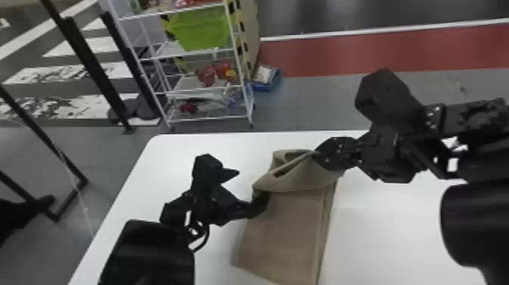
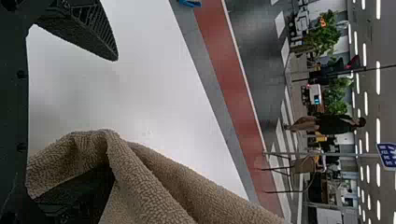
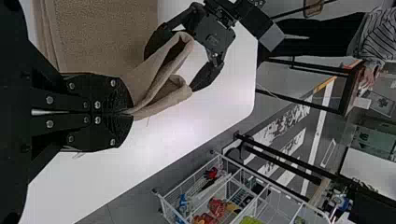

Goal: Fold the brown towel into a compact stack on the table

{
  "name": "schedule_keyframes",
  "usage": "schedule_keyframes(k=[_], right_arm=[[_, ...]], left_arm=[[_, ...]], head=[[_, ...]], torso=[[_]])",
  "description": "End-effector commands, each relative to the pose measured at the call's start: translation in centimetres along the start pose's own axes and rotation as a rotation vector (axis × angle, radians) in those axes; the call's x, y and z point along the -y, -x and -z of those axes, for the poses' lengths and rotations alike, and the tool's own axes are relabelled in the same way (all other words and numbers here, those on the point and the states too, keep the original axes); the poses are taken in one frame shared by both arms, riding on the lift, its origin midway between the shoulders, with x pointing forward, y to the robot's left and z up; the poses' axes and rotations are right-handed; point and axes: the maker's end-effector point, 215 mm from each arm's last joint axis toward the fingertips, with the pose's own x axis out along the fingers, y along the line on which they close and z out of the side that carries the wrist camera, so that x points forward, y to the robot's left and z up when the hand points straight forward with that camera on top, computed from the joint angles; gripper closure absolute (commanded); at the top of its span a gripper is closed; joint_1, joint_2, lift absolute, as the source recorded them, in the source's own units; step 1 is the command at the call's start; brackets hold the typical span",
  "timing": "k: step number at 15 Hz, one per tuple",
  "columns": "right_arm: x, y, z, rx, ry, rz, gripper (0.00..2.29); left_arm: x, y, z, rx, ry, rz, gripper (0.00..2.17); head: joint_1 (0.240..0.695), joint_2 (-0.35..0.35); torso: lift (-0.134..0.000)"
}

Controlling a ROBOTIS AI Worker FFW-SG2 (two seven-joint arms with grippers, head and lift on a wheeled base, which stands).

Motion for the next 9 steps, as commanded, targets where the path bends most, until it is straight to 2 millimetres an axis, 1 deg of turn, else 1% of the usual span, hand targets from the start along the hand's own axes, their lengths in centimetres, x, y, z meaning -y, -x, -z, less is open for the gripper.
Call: schedule_keyframes(k=[1, 3, 6, 7, 8, 9], right_arm=[[0.6, 0.4, -0.4, 0.005, 0.005, 0.010, 1.53], [1.1, 0.7, -0.5, 0.008, 0.010, 0.019, 1.53], [1.2, 0.8, -0.4, 0.009, 0.009, 0.021, 1.53], [1.0, 0.7, -0.2, 0.006, 0.003, 0.018, 1.53], [0.2, 0.4, 0.3, 0.005, -0.001, 0.002, 1.53], [-0.7, 0.2, 0.2, 0.009, 0.007, -0.011, 1.53]], left_arm=[[-0.3, 0.3, 0.5, -0.005, 0.007, -0.004, 0.08], [-0.2, 0.6, 0.4, -0.004, 0.006, 0.001, 0.08], [-0.4, 0.4, 0.2, -0.002, 0.007, 0.004, 0.08], [-0.7, 0.2, 0.3, -0.004, 0.010, -0.007, 0.08], [-1.1, 0.0, 0.5, -0.004, 0.009, -0.023, 0.08], [-1.3, -0.3, 0.4, 0.000, 0.006, -0.029, 0.08]], head=[[0.695, 0.233], [0.695, 0.234], [0.695, 0.234], [0.695, 0.232], [0.695, 0.232], [0.695, 0.233]], torso=[[-0.119], [-0.119], [-0.119], [-0.119], [-0.119], [-0.119]])
